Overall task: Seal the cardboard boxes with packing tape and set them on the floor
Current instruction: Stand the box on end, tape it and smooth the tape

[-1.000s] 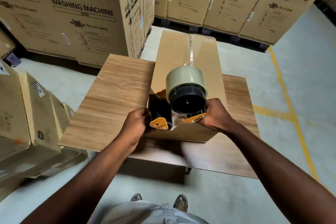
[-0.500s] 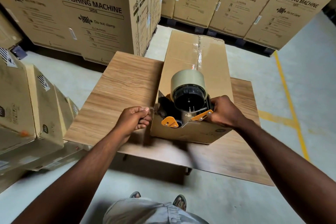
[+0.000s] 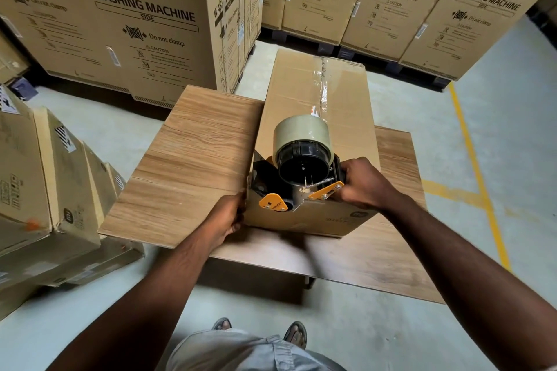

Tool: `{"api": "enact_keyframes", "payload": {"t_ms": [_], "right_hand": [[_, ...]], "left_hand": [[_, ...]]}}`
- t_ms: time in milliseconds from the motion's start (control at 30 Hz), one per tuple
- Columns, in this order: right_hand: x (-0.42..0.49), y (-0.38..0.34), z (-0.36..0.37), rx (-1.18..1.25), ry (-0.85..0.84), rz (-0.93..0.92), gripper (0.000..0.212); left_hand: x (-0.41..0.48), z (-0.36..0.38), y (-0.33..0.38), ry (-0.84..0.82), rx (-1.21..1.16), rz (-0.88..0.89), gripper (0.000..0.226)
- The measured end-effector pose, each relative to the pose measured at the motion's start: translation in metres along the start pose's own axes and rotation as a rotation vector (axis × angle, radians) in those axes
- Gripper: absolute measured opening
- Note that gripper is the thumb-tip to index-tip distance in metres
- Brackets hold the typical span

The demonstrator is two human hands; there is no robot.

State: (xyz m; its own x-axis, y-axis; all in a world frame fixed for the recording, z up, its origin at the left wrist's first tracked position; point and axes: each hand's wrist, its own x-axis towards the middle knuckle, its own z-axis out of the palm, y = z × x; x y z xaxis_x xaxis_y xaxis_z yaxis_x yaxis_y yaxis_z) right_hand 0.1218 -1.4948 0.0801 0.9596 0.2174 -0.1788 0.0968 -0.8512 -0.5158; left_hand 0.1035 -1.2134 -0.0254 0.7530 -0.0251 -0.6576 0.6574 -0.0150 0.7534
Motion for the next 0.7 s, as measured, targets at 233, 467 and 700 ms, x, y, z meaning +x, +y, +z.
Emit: {"api": "enact_keyframes", "payload": {"t_ms": [233, 467, 700], "right_hand": [[0.002, 0.006, 0.002, 0.0, -0.004, 0.012, 0.023], [0.006, 0.004, -0.004, 0.019, -0.132, -0.01, 0.026], [0.001, -0.002, -0.01, -0.008, -0.226, -0.054, 0.028]], "left_hand": [[0.003, 0.004, 0.018, 0.002, -0.21, 0.154, 0.021], [-0.003, 0.003, 0.035, 0.118, -0.123, 0.318, 0.014], [-0.004, 0.002, 0.038, 0.126, 0.181, 0.504, 0.035]]}}
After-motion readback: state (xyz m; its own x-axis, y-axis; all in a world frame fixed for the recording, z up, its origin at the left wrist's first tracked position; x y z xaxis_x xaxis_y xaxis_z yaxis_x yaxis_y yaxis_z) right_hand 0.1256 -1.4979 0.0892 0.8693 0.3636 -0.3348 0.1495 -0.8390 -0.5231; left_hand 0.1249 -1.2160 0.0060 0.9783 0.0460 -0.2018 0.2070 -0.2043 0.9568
